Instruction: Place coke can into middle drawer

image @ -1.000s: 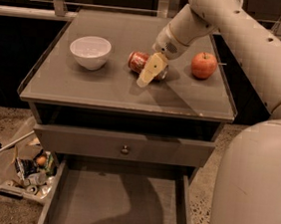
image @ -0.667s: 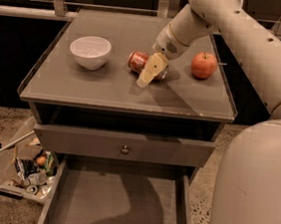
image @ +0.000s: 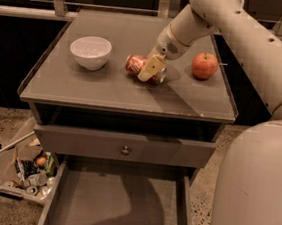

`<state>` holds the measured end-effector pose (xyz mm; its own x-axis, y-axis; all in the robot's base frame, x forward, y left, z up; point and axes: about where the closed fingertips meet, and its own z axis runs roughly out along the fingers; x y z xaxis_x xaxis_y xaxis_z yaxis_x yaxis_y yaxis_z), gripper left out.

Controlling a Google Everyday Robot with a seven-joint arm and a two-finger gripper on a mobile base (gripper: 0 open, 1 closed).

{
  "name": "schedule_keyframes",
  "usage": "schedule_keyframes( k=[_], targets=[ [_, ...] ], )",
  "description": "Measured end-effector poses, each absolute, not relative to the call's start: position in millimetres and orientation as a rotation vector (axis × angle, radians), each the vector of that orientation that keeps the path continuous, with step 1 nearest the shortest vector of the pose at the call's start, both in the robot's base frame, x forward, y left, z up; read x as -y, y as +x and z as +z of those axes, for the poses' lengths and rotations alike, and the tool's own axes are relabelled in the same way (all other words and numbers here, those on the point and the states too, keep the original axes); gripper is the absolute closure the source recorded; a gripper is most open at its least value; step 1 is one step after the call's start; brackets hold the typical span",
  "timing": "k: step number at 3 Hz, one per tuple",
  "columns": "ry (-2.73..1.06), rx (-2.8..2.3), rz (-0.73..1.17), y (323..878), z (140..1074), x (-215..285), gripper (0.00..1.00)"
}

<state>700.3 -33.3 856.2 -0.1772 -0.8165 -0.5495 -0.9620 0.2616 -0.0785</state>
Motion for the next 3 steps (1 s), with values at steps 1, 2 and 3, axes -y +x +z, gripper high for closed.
schedule_keyframes(
  k=[1,2,3],
  targets=[
    [-1.606,-2.050,0.394,700.3,856.2,33.3,0.66],
    [-1.606,-2.050,0.394,700.3,856.2,33.3,0.89],
    [-1.607,-2.049,0.393,700.3,856.4,33.1,1.00]
  ],
)
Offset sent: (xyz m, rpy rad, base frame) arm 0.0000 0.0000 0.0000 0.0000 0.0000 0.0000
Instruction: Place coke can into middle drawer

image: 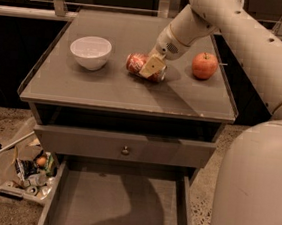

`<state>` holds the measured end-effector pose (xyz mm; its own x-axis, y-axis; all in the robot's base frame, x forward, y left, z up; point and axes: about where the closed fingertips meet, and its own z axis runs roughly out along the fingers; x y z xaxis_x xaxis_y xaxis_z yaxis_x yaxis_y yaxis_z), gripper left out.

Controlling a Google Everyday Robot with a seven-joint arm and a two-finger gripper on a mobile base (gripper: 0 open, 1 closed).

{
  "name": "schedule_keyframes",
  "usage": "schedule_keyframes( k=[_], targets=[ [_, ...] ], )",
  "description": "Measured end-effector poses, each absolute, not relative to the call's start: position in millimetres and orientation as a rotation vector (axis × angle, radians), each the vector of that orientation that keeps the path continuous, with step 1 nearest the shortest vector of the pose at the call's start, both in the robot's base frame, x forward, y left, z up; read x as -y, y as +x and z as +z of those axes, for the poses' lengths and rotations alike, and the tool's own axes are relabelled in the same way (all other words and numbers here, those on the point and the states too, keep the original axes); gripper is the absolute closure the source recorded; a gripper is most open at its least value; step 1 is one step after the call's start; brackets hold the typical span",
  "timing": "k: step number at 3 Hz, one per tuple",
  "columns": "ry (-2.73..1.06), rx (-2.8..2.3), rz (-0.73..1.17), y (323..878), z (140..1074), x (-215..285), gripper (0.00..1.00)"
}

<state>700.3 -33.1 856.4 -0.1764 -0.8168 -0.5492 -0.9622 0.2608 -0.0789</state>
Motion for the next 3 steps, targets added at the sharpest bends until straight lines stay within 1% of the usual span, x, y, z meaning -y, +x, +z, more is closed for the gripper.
schedule_keyframes(
  k=[2,3],
  targets=[
    [-1.669,-2.007,0.368,692.0,872.0,28.1,1.00],
    [-1.699,-1.968,0.356,673.5,886.7,36.3,1.00]
  ],
)
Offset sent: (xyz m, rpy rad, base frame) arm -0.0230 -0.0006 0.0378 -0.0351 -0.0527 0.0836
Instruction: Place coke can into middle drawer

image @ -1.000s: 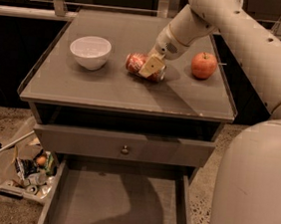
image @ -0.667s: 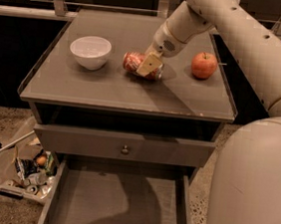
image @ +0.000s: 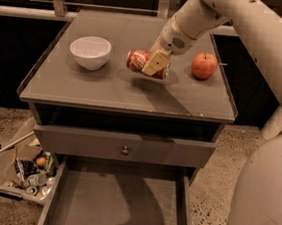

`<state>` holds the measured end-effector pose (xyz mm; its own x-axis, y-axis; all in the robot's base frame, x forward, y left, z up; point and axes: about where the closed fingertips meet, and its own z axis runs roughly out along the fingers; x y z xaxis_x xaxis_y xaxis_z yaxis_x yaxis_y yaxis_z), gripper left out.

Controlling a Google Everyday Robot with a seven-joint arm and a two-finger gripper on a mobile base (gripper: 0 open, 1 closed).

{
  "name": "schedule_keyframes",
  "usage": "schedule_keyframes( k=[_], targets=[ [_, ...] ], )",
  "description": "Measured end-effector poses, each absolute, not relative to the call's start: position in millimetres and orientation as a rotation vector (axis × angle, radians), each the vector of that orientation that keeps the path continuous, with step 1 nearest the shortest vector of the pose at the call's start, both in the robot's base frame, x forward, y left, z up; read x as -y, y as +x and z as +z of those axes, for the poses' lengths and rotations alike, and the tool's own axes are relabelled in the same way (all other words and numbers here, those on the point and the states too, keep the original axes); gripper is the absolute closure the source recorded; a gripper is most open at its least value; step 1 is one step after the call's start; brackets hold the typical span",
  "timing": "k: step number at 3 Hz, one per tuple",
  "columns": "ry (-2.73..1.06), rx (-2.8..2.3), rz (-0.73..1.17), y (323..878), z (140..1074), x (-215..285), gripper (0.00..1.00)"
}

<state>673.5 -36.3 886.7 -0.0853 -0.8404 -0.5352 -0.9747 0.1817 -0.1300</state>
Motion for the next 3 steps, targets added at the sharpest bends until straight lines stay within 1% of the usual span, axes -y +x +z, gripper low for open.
schedule_keyframes(
  k=[1,3],
  targets=[
    [-1.700,-1.934,0.344,651.8,899.0,57.2,1.00],
    [-1.695,-1.838,0.287,586.1,903.4,106.8,1.00]
  ],
)
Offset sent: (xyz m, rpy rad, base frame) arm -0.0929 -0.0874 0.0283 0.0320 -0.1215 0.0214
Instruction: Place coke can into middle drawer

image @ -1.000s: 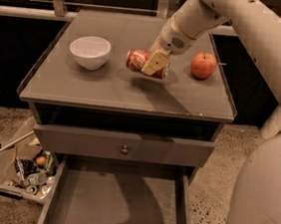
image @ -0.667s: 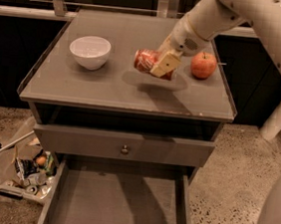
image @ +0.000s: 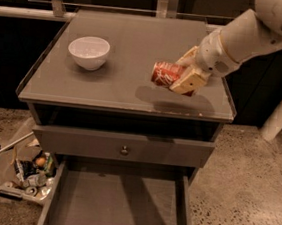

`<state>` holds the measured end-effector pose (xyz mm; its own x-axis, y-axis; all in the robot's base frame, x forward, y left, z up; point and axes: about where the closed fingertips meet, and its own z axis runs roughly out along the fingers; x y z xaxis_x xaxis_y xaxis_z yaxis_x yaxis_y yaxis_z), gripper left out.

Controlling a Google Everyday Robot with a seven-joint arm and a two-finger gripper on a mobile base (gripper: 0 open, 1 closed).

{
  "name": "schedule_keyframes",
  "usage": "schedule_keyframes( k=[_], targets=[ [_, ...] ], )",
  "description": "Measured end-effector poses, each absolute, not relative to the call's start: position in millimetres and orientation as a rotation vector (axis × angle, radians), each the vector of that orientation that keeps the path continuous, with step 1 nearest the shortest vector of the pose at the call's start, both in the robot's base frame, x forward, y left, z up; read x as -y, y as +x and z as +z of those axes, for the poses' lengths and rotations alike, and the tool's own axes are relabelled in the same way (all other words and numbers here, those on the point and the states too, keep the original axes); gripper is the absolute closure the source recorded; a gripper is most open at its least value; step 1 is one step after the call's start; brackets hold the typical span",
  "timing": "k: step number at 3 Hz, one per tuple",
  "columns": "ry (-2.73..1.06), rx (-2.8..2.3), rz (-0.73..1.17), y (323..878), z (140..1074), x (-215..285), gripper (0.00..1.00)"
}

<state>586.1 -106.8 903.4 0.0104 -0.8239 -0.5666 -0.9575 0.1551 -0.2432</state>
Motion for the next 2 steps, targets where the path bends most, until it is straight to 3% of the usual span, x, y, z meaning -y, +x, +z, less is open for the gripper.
schedule_keyframes(
  k=[2],
  targets=[
    [-1.693,-1.816,0.216,495.7,853.5,150.8,1.00]
  ],
)
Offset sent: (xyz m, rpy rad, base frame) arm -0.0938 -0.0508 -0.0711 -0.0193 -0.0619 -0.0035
